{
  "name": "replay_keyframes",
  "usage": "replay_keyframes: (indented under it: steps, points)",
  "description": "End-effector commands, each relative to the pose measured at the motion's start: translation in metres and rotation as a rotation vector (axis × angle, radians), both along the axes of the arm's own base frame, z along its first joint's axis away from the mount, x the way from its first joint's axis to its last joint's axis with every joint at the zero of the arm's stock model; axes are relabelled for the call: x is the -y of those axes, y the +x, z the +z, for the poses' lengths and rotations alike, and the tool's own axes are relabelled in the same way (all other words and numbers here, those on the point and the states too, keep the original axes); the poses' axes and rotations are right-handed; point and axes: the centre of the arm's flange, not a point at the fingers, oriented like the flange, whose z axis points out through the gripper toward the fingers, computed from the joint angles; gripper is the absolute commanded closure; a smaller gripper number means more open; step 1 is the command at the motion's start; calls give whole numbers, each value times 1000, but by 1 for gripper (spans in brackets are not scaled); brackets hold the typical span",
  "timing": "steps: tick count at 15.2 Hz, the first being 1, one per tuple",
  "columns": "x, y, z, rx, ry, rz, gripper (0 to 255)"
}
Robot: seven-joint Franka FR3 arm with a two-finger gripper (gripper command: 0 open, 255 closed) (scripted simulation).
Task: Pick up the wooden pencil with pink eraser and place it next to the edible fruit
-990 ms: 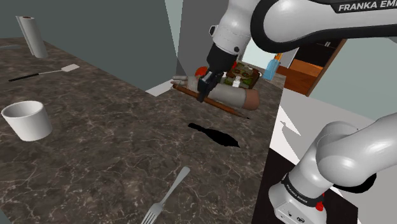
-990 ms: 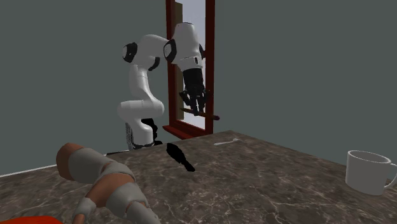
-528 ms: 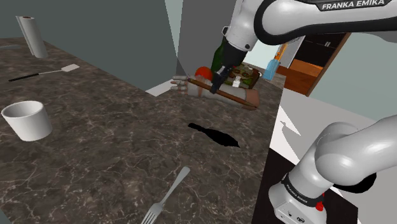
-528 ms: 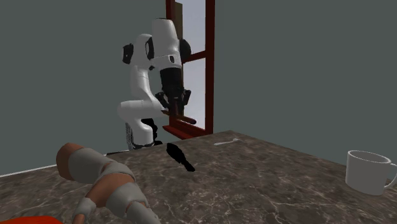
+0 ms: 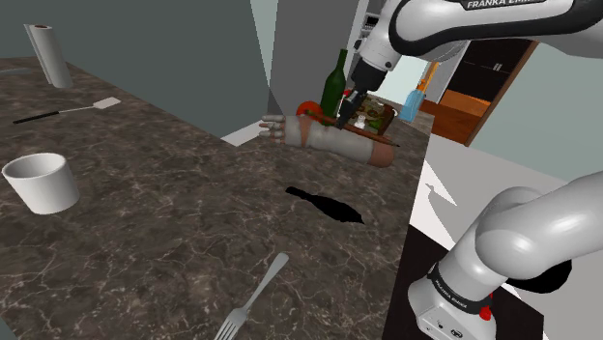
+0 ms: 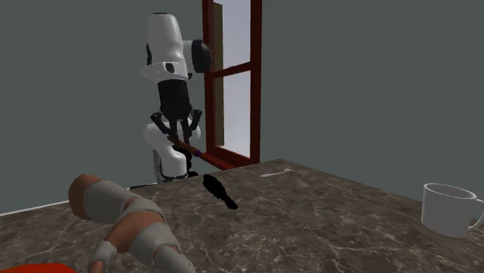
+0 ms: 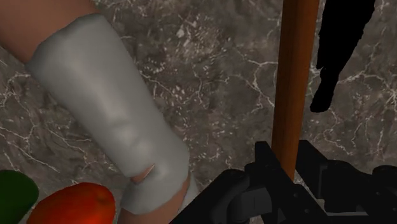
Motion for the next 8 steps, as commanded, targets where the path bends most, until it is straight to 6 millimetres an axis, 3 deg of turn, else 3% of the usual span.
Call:
replay_keyframes:
  steps: [1,8]
  points:
    - [28,5,0,1,-1,1,255]
    - [118,27,0,1,-1,1,255]
